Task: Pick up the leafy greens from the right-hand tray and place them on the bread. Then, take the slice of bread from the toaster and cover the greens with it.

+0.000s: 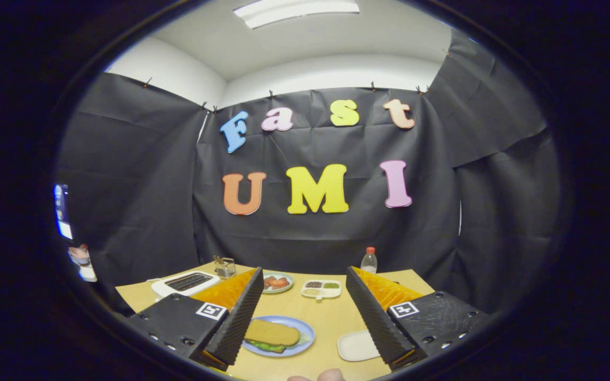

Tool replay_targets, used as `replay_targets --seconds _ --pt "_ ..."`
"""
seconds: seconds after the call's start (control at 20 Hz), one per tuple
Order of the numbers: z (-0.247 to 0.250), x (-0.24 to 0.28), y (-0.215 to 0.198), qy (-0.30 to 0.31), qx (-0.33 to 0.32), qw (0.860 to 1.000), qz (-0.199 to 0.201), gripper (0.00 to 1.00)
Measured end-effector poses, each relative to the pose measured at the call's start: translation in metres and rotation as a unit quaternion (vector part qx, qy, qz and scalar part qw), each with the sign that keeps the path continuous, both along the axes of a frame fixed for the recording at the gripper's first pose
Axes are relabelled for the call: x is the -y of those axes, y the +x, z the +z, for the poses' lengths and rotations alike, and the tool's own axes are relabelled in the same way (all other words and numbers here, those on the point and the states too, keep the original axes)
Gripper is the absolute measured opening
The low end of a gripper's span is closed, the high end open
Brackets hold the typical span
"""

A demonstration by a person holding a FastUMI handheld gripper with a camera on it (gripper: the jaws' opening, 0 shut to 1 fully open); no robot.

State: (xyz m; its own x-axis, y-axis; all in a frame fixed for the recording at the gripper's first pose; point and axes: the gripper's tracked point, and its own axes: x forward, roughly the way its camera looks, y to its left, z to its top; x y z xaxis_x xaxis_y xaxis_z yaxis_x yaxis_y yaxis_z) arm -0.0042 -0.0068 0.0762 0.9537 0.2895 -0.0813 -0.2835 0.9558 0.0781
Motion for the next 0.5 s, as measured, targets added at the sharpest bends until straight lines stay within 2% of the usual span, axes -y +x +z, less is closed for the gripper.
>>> replay_targets --seconds 0.2,0.5 --pt "0.011 0.004 -0.004 0.024 -0.013 1.000 0.010 0.95" --pt "0.017 -0.007 -0.015 0.026 -0.016 0.999 0.035 0.95"
